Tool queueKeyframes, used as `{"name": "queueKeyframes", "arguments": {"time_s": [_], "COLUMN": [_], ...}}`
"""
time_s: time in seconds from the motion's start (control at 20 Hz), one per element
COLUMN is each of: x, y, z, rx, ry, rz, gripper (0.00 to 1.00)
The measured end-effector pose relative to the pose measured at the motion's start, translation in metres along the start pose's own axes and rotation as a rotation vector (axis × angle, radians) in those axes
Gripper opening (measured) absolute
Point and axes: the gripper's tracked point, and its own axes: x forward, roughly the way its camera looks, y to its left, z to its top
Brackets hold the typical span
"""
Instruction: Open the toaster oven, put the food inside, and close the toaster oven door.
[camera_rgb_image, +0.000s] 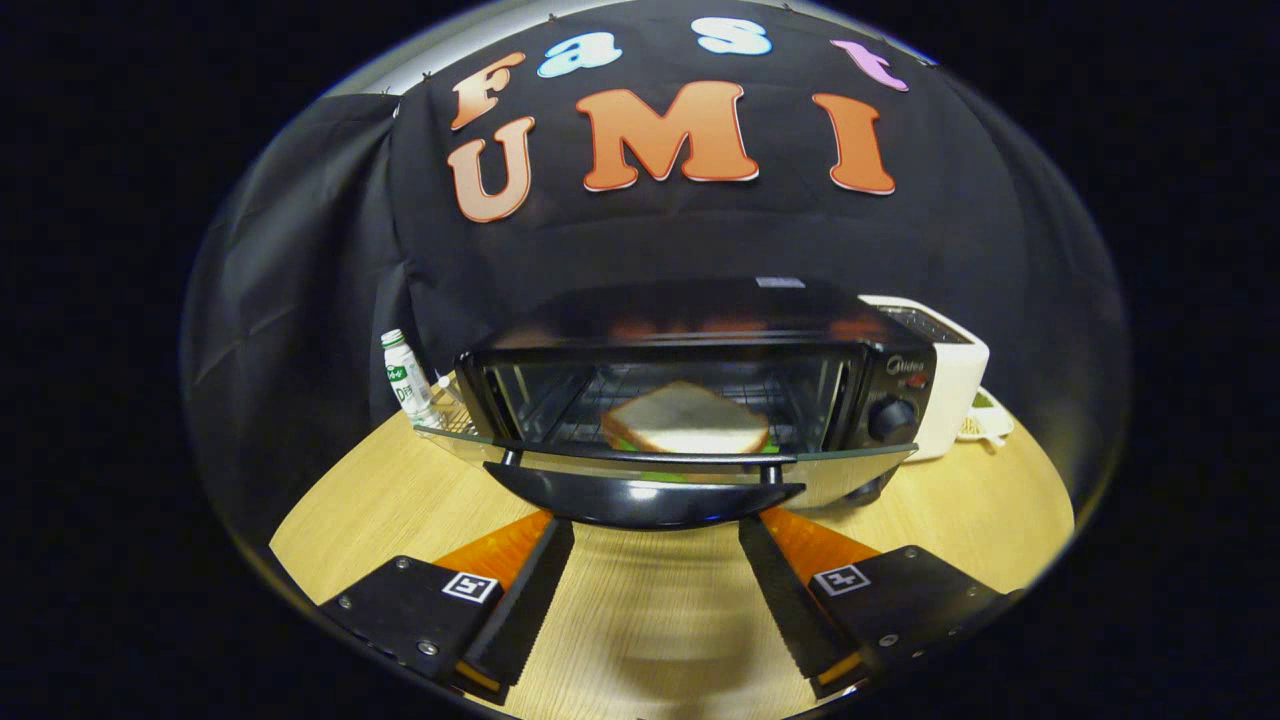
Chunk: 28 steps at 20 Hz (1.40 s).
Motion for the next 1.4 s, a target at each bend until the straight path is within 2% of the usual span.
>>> {"name": "queueKeyframes", "arguments": {"time_s": [0.1, 0.25, 0.45, 0.65, 1.05, 1.25, 1.4], "x": [0.005, 0.001, -0.037, -0.093, -0.187, -0.223, -0.258], "y": [-0.004, 0.001, -0.011, -0.027, -0.067, -0.064, -0.075], "z": [0.015, 0.052, 0.112, 0.163, 0.229, 0.239, 0.260], "rx": [-0.006, 0.041, 0.031, 0.004, -0.074, -0.054, -0.061], "ry": [-0.038, -0.150, -0.347, -0.508, -0.600, -0.551, -0.588], "rz": [-0.018, 0.016, 0.003, -0.024, -0.072, 0.017, 0.032], "gripper": [0.99, 0.99, 0.98, 0.98, 0.98, 0.98, 0.98]}}
